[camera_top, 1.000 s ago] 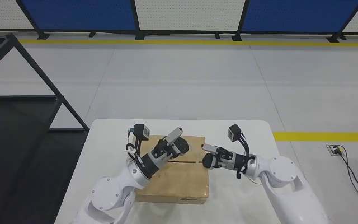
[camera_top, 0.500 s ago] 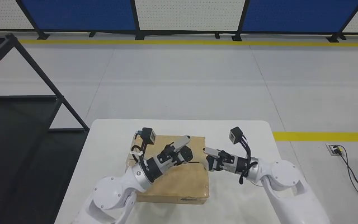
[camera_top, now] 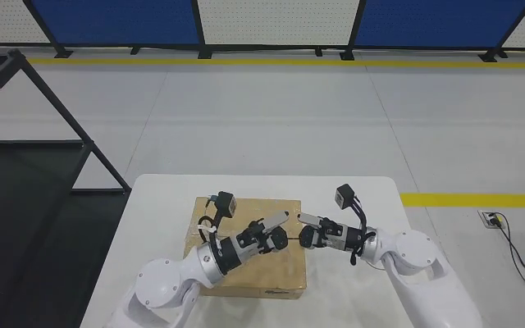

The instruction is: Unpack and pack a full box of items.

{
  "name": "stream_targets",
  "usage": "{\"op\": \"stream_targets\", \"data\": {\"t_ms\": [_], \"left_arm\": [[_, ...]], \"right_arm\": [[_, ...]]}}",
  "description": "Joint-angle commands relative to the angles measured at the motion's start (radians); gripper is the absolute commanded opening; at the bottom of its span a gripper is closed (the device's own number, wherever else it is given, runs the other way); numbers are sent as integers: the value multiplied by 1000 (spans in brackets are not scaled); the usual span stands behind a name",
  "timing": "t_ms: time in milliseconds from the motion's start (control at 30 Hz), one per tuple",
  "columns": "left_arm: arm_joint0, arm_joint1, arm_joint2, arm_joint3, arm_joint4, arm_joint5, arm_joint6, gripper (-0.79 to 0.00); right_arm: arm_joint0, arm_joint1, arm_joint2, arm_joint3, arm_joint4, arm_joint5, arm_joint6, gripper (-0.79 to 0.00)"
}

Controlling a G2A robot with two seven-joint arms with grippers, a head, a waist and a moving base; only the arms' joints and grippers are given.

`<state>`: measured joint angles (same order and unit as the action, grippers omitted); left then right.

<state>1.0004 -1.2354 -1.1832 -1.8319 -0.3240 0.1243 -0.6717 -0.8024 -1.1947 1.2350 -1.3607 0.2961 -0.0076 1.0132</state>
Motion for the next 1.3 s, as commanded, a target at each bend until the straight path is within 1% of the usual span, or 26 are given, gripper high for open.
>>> {"op": "stream_targets", "data": {"t_ms": [0,233,333,467,567,733,833,1000,1133,1267], "left_arm": [[8,1,4,-4,7,-4,-2,0],[18,-1,28,-50,6,-16,-1,0],[19,-2,26,-69,-1,-21,6,0],[19,-2,7,-104,-25,-39,20,0],[27,1,-30,-136,-37,-64,39,0],[69,9,-139,-189,-66,-96,82,0],[95,15,-225,-224,-99,-103,111,0],[153,28,-397,-270,-122,-117,136,0],[207,37,-540,-273,-135,-113,145,0],[256,47,-668,-243,-137,-94,124,0]], "right_arm": [[3,0,-6,1,2,1,-3,0],[7,-2,-26,3,6,-2,-10,0],[6,-2,-34,-3,9,-3,-13,0],[-2,-1,-38,-18,11,-1,-13,0],[-6,1,-36,-23,10,-1,-18,0],[-10,4,-32,-26,12,-1,-18,0],[-8,5,-33,-23,13,0,-18,0],[3,6,-38,-14,14,4,-14,0],[13,7,-44,-6,12,9,-5,0],[21,8,-47,0,10,13,-1,0]]}}
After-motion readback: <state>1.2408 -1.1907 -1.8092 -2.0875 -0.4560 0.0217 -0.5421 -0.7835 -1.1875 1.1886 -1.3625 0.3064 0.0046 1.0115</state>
